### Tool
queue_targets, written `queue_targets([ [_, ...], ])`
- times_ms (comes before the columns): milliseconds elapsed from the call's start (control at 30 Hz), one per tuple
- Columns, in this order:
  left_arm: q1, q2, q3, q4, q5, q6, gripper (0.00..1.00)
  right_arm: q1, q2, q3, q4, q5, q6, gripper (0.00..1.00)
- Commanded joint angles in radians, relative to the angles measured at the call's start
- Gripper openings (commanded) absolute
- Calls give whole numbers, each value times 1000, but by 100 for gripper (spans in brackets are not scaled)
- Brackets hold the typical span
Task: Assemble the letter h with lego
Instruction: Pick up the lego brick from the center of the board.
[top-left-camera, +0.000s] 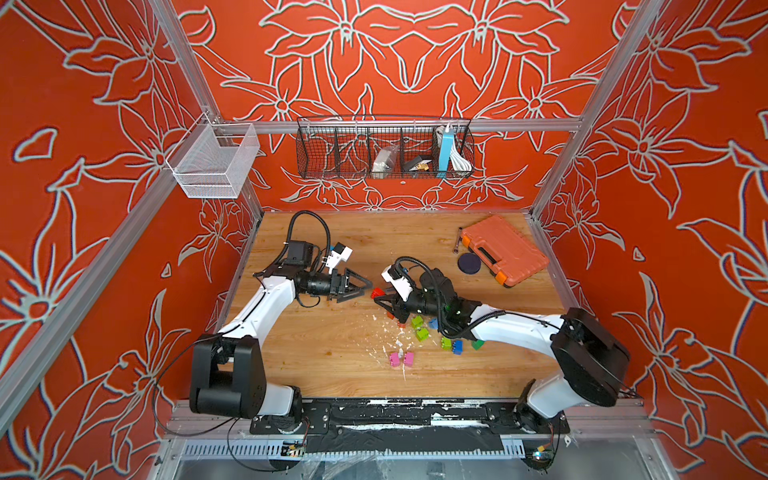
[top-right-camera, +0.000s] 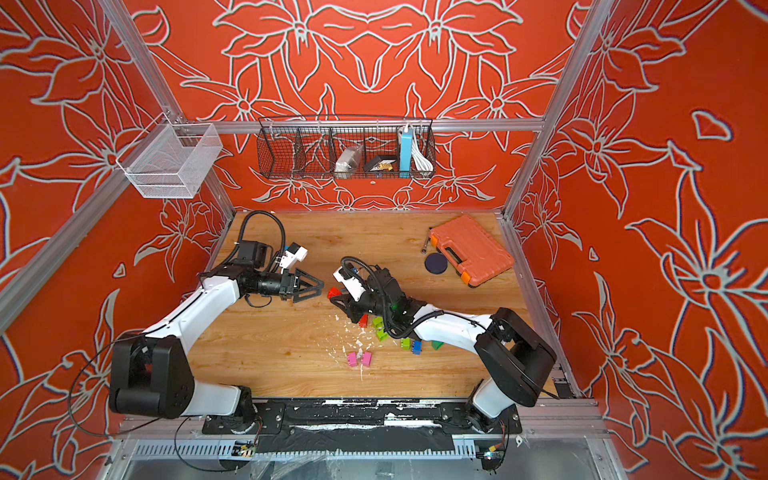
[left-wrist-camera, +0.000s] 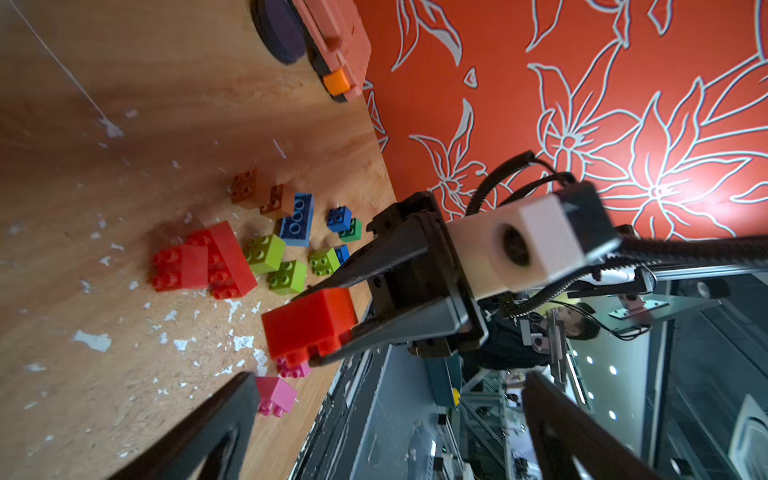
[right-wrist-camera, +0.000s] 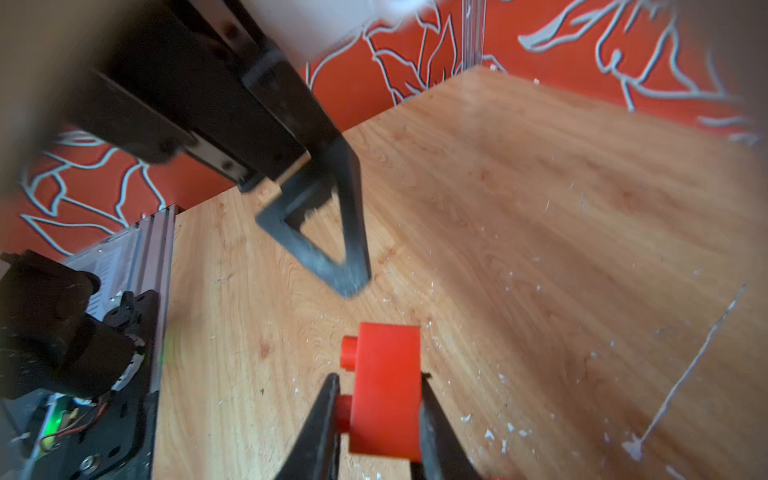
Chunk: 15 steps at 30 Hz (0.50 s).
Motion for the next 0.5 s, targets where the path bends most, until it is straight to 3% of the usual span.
queue_targets([
  [0, 25, -89, 26, -83, -1, 370, 100, -33, -5, 96, -227, -178, 120, 16],
  [100, 22, -85, 78, -309, 12, 884, 100, -78, 40, 181, -366, -321, 186, 11],
  [133, 20, -81, 84, -335, -8, 989, 99, -94, 56, 199, -380, -372, 226, 10],
  [333, -13, -82, 75, -274, -137, 1178, 98, -118, 141, 328, -509, -501, 368, 9],
  [467, -25, -69, 65, -281, -163, 1368, 95, -118, 171, 358, -467, -552, 467, 8],
])
